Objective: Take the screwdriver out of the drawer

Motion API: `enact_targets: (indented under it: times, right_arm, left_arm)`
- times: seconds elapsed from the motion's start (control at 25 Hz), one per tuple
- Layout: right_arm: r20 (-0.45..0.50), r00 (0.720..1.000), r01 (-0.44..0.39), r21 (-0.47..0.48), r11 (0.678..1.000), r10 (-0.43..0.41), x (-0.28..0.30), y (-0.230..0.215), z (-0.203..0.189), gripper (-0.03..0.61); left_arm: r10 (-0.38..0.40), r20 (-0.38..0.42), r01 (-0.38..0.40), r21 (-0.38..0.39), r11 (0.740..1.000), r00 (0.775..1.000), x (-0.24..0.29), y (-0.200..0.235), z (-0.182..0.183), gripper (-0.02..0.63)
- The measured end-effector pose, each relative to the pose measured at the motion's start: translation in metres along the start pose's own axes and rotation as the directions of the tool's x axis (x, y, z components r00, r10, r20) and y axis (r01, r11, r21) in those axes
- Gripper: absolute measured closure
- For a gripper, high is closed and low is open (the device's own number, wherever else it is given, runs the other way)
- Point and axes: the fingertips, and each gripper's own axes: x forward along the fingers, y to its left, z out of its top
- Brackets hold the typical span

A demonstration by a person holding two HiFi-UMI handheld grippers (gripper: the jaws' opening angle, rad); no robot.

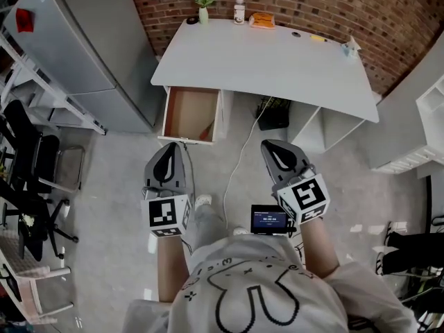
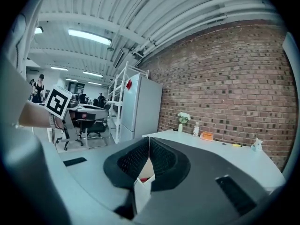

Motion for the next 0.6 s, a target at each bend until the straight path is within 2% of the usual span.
enact_targets:
  times: [0.28, 0.6]
  right_arm:
    - [-0.033, 0.996, 0.081, 0.025, 0.996, -0.081, 0.061, -0.015, 0.003, 0.558]
    - [-0.07, 0.978, 0.202, 0.038, 0.979, -0.199, 0.136, -0.029, 0.01, 0.558]
  left_arm:
    - [-0.101, -0.015, 0.101, -0.021, 0.995, 0.995, 0.065, 0.042, -0.015, 0.601]
    - [-0.227, -0.027, 0.226, -0.036, 0.974, 0.974, 0.153, 0.096, -0.033, 0.601]
